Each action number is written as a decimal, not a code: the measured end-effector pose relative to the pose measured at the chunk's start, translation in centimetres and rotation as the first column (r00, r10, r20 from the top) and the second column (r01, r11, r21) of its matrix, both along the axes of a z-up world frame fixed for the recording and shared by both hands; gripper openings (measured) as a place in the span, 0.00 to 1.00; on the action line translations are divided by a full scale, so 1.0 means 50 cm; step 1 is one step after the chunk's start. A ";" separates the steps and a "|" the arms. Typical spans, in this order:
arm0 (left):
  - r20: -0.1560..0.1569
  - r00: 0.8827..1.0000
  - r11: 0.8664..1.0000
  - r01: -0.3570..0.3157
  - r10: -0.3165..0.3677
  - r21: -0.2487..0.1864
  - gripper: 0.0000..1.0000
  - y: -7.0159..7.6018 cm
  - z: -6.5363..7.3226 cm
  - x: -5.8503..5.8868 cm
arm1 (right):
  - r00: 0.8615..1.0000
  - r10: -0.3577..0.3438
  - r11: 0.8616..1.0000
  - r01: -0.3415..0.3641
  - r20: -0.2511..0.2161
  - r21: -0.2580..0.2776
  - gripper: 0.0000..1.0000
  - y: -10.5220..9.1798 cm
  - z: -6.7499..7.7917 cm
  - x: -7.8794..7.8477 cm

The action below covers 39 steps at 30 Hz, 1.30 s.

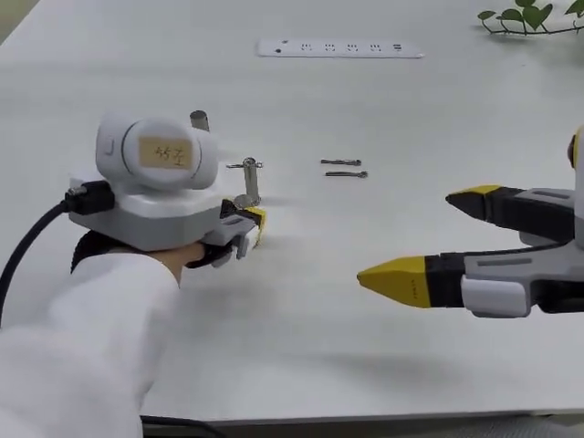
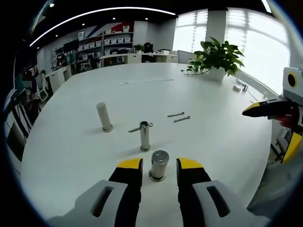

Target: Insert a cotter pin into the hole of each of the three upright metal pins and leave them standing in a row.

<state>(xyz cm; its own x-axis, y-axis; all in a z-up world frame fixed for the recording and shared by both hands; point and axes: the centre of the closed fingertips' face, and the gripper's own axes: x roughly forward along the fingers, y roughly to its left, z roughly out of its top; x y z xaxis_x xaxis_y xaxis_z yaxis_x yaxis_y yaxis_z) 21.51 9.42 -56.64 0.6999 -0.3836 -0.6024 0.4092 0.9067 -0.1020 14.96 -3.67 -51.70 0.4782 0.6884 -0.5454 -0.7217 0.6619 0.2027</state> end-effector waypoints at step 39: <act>0.092 0.950 0.947 0.306 -0.297 -0.100 0.99 0.059 0.065 -0.081 | 1.000 -0.013 0.999 0.012 -0.011 -0.039 0.89 -0.021 -0.006 0.006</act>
<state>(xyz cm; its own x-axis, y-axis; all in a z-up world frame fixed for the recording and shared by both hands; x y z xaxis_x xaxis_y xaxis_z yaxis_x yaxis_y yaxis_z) 17.48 12.38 -53.39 0.5822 -0.6453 -0.4946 0.6720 0.7244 -0.1540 15.24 -4.71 -51.98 0.4805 0.6607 -0.5767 -0.7112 0.6783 0.1846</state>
